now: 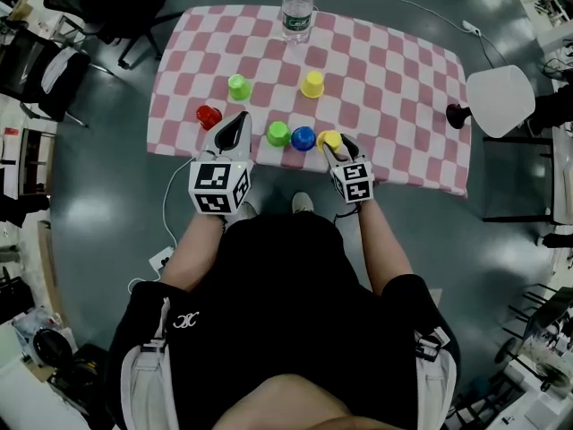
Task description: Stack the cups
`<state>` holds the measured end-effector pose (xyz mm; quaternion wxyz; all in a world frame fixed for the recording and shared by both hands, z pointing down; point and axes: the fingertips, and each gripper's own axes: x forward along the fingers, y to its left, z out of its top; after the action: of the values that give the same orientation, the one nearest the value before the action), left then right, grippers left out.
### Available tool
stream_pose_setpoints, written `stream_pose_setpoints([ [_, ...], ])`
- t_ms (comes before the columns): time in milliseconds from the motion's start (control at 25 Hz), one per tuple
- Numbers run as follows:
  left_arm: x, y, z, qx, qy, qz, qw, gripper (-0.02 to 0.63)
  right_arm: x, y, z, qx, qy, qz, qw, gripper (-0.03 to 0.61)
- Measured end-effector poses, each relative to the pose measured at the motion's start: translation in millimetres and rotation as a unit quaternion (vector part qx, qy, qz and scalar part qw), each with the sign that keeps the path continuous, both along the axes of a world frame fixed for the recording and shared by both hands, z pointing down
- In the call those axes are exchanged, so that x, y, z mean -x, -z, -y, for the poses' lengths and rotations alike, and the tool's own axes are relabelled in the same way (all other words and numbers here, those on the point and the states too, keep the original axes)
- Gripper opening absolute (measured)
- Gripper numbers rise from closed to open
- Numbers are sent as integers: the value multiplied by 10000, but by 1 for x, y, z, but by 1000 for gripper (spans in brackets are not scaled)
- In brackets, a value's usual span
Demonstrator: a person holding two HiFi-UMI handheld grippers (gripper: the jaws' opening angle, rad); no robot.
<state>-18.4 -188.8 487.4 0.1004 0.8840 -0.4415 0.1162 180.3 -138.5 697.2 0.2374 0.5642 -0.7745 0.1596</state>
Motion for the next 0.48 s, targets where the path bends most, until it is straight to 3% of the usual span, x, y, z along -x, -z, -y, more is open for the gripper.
stream_pose_setpoints([
  [480,0,2,-1,-5,-96,-93,9999,15,2,0,-3,250,-372,-63,9990,207],
])
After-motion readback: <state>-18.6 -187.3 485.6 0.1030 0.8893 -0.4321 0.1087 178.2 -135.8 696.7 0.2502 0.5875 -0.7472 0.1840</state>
